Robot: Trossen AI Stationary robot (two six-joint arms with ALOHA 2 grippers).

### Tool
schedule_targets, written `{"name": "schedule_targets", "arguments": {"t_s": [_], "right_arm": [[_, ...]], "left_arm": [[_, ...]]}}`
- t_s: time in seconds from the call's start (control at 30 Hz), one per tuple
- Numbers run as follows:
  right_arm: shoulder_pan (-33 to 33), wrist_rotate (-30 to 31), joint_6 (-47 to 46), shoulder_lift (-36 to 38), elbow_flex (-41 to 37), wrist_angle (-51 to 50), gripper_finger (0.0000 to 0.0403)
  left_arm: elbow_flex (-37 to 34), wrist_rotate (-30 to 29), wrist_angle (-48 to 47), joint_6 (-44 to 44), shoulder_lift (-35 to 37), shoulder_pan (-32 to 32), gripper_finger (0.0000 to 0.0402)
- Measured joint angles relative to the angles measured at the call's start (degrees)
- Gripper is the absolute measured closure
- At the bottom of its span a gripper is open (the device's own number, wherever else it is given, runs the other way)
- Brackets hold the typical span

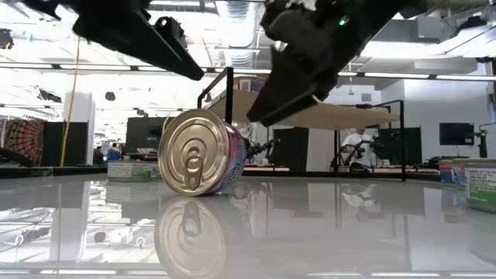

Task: Stack canned seafood by type on shelf
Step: Stack the blue tuna can on top of the blue tuna can

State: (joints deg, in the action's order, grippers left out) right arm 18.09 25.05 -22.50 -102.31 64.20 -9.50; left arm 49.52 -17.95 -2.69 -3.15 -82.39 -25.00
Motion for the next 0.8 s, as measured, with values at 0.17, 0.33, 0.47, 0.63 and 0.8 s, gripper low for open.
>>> {"name": "schedule_targets", "arguments": {"t_s": [0.17, 0.33, 0.47, 0.63, 0.8], "right_arm": [[1.67, -3.79, -4.39, 0.03, 0.0, -5.83, 0.0117], [5.19, -3.97, -9.92, 0.03, 0.0, -12.26, 0.0117], [8.19, -3.82, -11.59, 0.03, 0.0, -12.98, 0.0117], [11.23, -3.64, -11.89, 0.62, -0.02, -14.9, 0.0117], [12.74, -3.16, -13.44, 3.06, -0.02, -16.31, 0.0117]], "left_arm": [[4.59, 9.99, -8.58, 1.4, -1.34, 4.9, 0.0142], [12.4, 10.27, -17.24, 5.38, -6.07, 6.28, 0.0099], [17.65, 8.47, -21.15, 8.77, -10.34, 7.11, 0.006], [23.85, 12.1, -26.65, 12.79, -15.73, 9.2, 0.0032], [28.01, 14.95, -33.8, 15.7, -20.41, 11.24, 0.0031]]}}
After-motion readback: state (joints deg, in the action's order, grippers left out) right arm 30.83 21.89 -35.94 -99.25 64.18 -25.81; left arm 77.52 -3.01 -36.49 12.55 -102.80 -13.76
